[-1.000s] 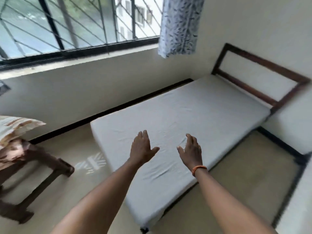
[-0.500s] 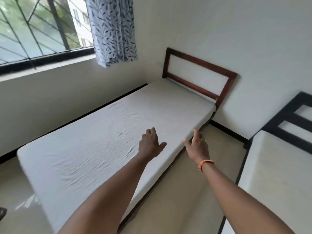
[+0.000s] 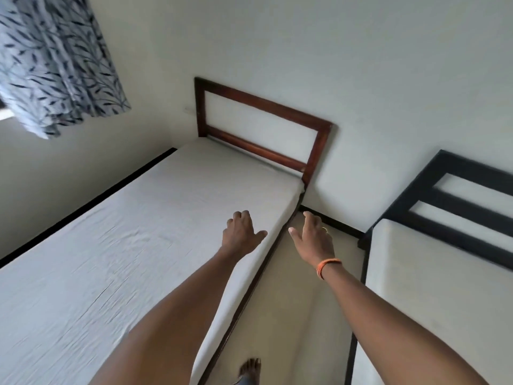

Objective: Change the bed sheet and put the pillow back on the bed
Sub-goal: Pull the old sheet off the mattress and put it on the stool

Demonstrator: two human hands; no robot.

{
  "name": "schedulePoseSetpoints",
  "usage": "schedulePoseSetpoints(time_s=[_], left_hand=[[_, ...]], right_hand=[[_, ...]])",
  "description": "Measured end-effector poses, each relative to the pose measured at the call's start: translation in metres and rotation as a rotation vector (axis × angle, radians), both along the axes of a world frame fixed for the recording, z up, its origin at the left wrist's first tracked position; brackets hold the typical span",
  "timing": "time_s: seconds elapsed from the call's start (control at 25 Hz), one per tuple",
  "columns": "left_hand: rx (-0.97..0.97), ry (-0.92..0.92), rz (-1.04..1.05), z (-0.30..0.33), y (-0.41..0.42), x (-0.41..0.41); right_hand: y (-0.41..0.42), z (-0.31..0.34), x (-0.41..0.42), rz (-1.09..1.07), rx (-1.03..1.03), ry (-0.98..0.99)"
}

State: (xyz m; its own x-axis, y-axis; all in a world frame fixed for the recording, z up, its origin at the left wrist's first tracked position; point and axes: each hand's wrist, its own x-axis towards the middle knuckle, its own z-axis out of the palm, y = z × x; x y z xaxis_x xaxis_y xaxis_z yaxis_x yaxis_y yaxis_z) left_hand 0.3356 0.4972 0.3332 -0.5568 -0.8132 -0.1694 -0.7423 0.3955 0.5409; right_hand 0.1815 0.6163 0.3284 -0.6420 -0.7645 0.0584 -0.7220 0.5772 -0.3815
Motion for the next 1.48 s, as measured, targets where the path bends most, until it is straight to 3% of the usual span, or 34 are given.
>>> schedulePoseSetpoints(time_s=[0.24,0.44,0.68,0.8,0.92,1.08,1.2,1.32,1.48], left_hand=[[0.079,-0.052,-0.028,-0.016,-0.119,-0.132],[0.162,-0.130,-0.021,-0.066,-0.209,-0.230],[0.335,-0.203,0.095,-0.152,-0.328,-0.381],[0.384,-0.213,0.074,-0.185,-0.358,-0.428],[0.406,-0.241,0.075,-0.262,-0.400,-0.481],[0.406,-0.332,0.141,-0.374,-0.437,-0.518],[0.325,-0.447,0.041,-0.443,-0.449,-0.531],[0.217,-0.550,-0.027,-0.475,-0.443,-0.534],[0.122,-0.564,-0.039,-0.488,-0.438,-0.534]], right_hand=[[-0.112,-0.014,-0.141,-0.008,0.057,-0.027],[-0.216,-0.062,-0.256,0.037,0.101,-0.109],[-0.366,-0.164,-0.407,-0.063,0.197,-0.444],[-0.396,-0.208,-0.445,-0.099,0.249,-0.495],[-0.442,-0.287,-0.497,-0.187,0.264,-0.532],[-0.489,-0.393,-0.544,-0.064,0.282,-0.322],[-0.514,-0.460,-0.579,-0.007,0.314,-0.124],[-0.530,-0.493,-0.593,0.010,0.362,-0.049],[-0.540,-0.497,-0.603,0.032,0.275,0.032]])
